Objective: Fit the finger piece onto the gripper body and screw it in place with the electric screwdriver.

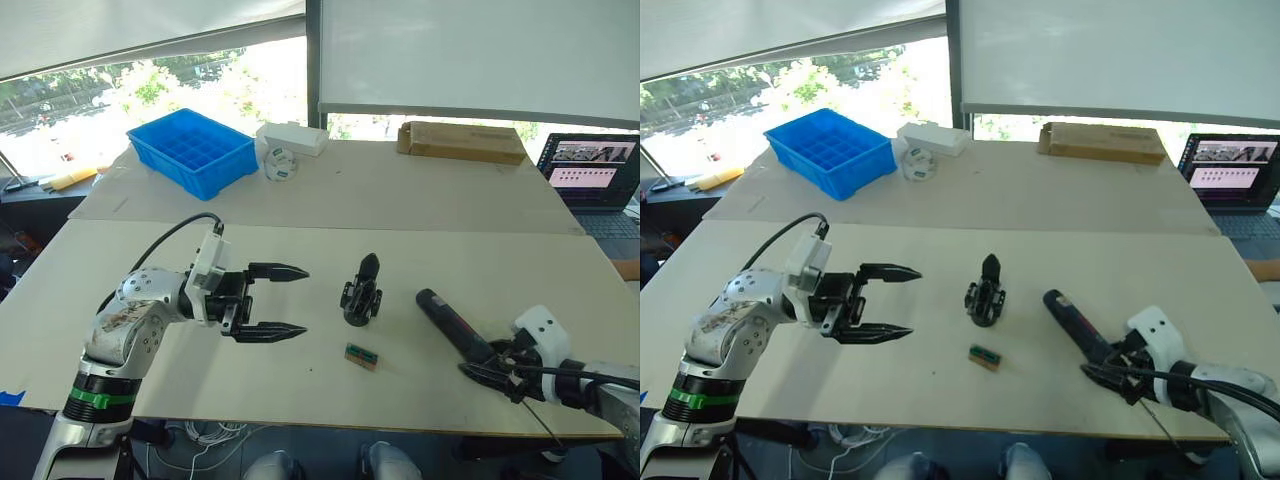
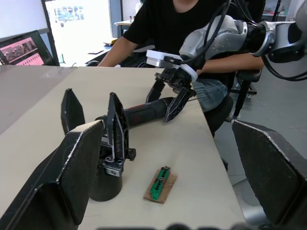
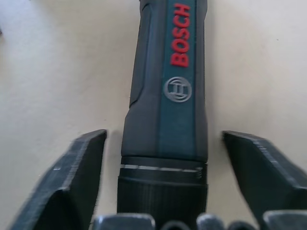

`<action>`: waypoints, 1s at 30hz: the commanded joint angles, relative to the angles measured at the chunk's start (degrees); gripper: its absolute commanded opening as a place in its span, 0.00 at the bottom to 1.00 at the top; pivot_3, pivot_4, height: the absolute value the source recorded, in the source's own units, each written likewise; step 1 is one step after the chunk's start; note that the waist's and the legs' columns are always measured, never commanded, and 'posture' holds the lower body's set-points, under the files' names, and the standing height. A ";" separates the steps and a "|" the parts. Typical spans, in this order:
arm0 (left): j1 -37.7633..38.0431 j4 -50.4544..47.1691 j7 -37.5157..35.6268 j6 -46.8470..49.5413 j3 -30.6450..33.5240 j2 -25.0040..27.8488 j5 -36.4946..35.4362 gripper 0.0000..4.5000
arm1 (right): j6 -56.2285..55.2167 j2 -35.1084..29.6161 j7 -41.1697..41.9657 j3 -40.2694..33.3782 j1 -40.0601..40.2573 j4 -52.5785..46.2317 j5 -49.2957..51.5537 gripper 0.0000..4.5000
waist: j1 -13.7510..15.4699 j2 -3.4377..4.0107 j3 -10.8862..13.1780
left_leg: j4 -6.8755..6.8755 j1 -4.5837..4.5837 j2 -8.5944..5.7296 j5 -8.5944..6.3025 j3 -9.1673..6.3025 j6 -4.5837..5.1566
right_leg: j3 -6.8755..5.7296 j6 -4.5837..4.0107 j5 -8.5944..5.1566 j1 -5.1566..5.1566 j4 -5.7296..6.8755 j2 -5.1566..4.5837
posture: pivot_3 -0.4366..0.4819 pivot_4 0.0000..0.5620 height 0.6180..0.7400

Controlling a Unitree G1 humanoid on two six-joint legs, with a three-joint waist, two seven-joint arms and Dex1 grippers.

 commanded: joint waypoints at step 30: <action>4.65 -6.16 -0.50 1.49 -0.91 0.79 -2.13 1.00 | 32.12 -21.25 4.54 38.16 -39.57 2.02 -0.38 0.99 | -0.29 -0.21 0.14 | 0.08 -0.29 0.01 -0.02 -0.24 0.03 | -0.14 -0.12 0.05 -0.17 -0.05 -0.33 | 0.48 0.27 1.00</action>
